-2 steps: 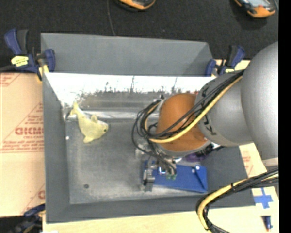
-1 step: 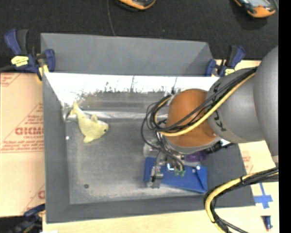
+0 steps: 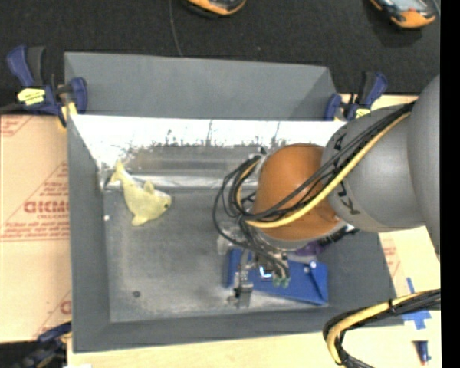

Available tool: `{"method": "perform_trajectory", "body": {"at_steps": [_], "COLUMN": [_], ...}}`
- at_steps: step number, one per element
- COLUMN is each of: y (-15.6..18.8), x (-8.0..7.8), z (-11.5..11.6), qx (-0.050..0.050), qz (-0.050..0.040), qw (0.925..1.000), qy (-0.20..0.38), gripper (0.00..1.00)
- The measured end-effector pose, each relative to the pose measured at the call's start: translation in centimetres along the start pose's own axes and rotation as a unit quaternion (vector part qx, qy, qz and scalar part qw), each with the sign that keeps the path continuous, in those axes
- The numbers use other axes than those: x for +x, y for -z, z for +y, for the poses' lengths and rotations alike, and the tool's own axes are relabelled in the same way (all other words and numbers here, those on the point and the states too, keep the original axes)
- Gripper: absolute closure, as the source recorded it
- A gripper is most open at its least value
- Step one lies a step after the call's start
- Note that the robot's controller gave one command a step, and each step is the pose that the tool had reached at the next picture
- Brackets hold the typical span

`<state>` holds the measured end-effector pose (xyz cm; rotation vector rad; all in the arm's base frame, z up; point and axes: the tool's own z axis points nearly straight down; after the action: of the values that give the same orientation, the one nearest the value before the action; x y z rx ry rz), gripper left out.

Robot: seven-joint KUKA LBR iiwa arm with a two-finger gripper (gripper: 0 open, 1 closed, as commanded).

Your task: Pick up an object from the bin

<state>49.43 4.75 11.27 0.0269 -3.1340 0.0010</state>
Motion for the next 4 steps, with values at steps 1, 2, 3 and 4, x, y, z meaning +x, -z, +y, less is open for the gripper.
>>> {"method": "perform_trajectory", "body": {"at_steps": [1,2,3,4], "y": [-2.6,-2.8,-3.9,-4.2], "x": [0.8,0.6,-4.6,-10.8], "z": [-6.1,-9.5,-12.1,-11.3], "qx": [0.0,0.0,-0.001,-0.002], "qz": [-0.0019,-0.0027,0.0004,-0.0001], "qw": [0.9983,0.9992,0.9927,0.9966], "qy": [0.058,0.041,0.121,0.083], "gripper": [0.0,0.0,0.0,0.0]}}
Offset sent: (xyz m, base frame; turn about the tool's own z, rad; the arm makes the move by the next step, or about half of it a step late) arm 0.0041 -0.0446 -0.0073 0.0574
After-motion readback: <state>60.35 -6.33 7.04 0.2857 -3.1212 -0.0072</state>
